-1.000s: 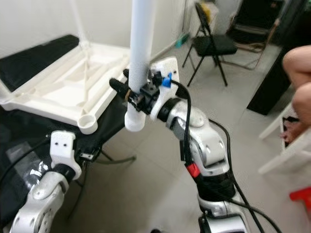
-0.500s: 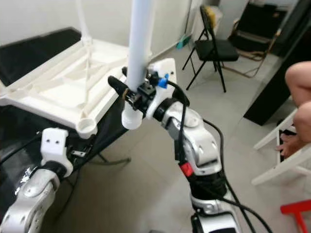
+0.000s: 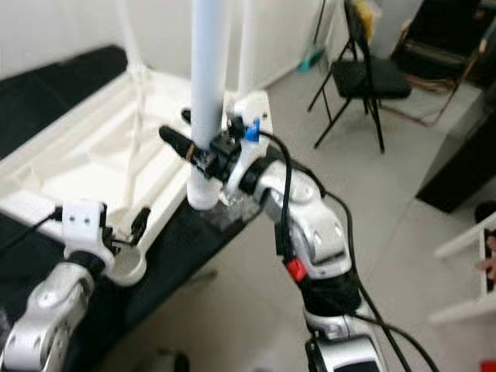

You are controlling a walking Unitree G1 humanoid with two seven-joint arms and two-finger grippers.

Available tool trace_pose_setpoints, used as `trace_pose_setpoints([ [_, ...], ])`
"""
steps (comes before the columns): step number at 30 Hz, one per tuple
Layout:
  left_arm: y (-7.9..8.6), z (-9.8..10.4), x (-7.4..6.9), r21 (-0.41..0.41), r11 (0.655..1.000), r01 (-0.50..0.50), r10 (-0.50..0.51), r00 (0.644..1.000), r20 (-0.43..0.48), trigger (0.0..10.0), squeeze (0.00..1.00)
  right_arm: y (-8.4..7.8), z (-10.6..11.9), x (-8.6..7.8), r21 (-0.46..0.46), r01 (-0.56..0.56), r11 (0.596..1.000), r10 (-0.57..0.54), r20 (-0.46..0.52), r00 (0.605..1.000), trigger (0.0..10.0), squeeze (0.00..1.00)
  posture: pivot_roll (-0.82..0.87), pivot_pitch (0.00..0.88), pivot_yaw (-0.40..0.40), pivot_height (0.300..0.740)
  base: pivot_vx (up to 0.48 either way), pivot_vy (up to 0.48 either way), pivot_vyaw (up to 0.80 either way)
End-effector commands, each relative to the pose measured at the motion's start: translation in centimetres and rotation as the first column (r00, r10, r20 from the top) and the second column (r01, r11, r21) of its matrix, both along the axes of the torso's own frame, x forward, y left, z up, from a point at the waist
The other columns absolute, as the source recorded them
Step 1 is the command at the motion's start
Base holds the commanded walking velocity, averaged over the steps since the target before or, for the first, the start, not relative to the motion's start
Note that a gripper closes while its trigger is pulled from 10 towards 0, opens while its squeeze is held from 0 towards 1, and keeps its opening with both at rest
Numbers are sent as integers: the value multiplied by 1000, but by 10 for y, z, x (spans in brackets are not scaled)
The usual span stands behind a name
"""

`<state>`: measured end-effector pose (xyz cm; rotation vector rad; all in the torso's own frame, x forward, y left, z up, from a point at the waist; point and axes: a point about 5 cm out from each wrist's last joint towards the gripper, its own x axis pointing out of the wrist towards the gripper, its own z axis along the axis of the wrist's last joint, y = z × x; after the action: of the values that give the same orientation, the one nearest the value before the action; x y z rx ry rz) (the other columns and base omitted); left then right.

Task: Building children table

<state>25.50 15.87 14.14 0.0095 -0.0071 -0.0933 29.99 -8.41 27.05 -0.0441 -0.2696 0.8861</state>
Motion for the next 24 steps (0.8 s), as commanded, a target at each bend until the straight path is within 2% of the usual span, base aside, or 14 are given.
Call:
trace_pose_setpoints([
  [1, 1, -5, -2, -9, 1000, 1, -2, 1000, -29, 10000, 0, 3, 2, -5, 16, -36, 999, 36, 17, 999, 10000, 0, -39, 128, -41, 740, 0, 480, 0],
  [8, 1, -5, -2, -8, 1000, 3, -3, 1000, -26, 10000, 0, 3, 1, -7, 12, -47, 999, 47, 17, 999, 10000, 0, -41, 126, -38, 740, 0, 480, 0],
  [13, 1, 0, -3, -60, 998, 10, -9, 1000, 18, 10000, 0, 3, 1, -8, 8, -60, 998, 60, 16, 998, 10000, 0, -42, 127, -37, 740, 0, 480, 0],
  [21, -1, 1, -4, -90, 994, 66, -64, 998, 17, 10000, 0, 2, -2, -14, -31, -108, 994, 108, 12, 994, 10000, 0, -46, 129, -36, 740, 0, 0, 0],
  [24, 1, 1, -6, -93, 990, 102, -102, 995, 11, 10000, 0, 1, -4, -15, -46, -108, 993, 109, 5, 994, 10000, 0, -50, 132, -34, 740, 0, 480, 0],
])
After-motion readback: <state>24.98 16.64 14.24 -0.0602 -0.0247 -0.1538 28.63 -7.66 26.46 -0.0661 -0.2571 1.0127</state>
